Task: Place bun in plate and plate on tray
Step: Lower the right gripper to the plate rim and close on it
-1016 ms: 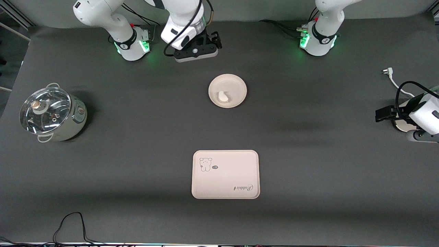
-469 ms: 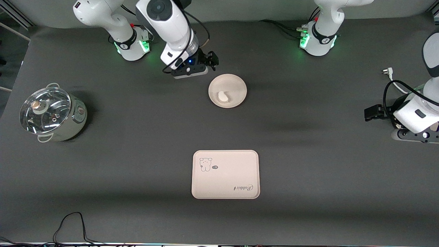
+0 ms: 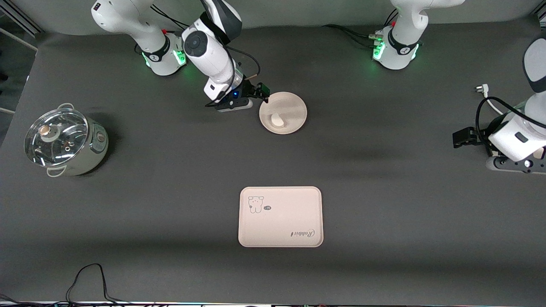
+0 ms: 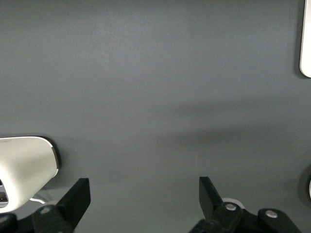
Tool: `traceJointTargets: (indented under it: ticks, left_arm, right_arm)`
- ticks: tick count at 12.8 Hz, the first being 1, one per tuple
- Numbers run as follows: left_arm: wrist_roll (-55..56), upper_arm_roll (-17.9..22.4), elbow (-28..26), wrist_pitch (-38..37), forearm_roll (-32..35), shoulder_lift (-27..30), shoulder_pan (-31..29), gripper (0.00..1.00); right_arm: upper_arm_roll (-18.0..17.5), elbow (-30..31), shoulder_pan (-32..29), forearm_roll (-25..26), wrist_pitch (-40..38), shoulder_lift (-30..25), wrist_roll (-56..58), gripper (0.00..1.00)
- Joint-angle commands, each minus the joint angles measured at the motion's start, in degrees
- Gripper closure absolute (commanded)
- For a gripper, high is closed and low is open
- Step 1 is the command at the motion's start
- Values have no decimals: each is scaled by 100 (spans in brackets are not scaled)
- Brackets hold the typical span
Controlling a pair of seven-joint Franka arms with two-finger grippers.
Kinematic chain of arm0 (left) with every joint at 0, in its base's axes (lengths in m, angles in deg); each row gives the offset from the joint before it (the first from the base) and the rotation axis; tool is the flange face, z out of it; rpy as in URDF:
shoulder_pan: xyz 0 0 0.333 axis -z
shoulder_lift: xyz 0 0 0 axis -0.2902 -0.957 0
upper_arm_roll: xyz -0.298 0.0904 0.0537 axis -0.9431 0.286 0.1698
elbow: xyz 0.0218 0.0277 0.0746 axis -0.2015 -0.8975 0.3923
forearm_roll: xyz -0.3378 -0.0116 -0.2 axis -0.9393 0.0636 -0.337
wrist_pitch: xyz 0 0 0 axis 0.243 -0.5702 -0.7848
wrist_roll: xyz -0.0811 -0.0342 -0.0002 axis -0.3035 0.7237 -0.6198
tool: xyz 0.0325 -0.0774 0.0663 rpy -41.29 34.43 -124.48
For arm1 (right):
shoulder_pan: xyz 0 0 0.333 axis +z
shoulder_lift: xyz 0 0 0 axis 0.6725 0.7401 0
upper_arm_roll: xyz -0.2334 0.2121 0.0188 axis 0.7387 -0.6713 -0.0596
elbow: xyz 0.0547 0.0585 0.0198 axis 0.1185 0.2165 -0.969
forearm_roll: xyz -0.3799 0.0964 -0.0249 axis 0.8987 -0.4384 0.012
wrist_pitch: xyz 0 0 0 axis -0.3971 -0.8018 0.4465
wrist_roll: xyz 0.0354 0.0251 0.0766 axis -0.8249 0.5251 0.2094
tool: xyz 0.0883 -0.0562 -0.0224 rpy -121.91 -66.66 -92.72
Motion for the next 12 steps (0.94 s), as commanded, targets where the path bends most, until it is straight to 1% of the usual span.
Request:
traceJointTargets:
  ticks: [1,3,4,5,6,7,8,9,10,12]
  left_arm:
    - [-80,75,-800,315,-58,640,60,0]
    - [-80,75,-800,315,-67,640,60,0]
    - [-80,75,-800,315,-67,631,60,0]
    - [-80,75,-792,315,-67,623,60,0]
    - [-80,75,-791,315,-67,623,60,0]
    - [-80,75,-783,315,-67,614,60,0]
    - [-80,75,-783,306,-67,614,60,0]
    - [-80,75,-774,314,-67,614,60,0]
    - [-80,75,-774,315,-67,605,60,0]
    - [-80,75,-774,306,-67,605,60,0]
  right_arm:
    - [15,-57,191,-298,789,658,359,0]
    - [7,-57,208,-543,1123,949,544,0]
    - [7,-57,226,-753,1186,1028,789,0]
    - [7,-57,226,-1120,1204,1116,1139,0]
    - [7,-66,226,-1690,1213,1204,1656,0]
    - [7,-66,252,-2383,1204,1231,2210,0]
    - [-11,-66,357,-2938,1195,1240,2702,0]
    - [-37,-57,410,-3283,1195,1249,3021,0]
    - [-46,-66,410,-3382,1195,1310,3137,0]
    - [-256,-74,410,-3496,1291,1424,3147,0]
